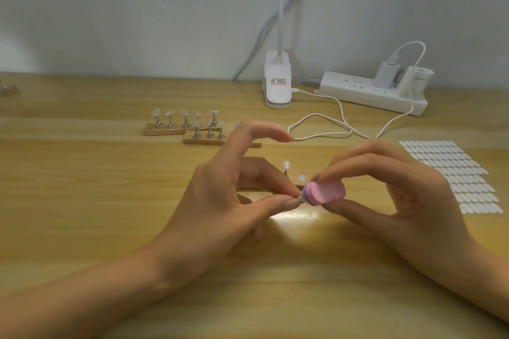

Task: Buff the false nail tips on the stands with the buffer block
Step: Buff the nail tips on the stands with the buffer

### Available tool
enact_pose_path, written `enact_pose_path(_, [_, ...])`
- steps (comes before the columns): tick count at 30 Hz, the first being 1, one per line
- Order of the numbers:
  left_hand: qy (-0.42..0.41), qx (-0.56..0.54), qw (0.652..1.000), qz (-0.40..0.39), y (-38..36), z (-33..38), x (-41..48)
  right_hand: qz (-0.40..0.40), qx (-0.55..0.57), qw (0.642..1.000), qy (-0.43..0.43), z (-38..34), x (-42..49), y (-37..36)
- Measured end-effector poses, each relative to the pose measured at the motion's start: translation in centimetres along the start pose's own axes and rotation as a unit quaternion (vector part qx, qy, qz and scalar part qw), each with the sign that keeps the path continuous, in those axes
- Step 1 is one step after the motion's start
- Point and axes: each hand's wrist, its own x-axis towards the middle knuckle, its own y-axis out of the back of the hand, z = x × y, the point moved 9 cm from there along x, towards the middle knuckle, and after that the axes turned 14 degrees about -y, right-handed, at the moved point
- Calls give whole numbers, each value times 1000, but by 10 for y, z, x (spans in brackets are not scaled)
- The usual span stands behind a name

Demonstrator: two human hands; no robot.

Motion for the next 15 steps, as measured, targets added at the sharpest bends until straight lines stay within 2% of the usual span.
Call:
enact_pose_path(3, [-2, -7, 1000, -8, -2, 1, -1, -19, -17, 1000, 16, -5, -3, -4])
enact_pose_path(6, [3, -18, 1000, -1, 0, 0, -1, 5, -8, 1000, 0, -4, -2, 0])
enact_pose_path(10, [2, -22, 1000, -3, -2, 1, -1, -9, -19, 1000, 20, -8, -5, -5])
enact_pose_path(15, [3, -17, 1000, 0, -2, 3, -4, 16, 15, 1000, -15, 5, -2, 3])
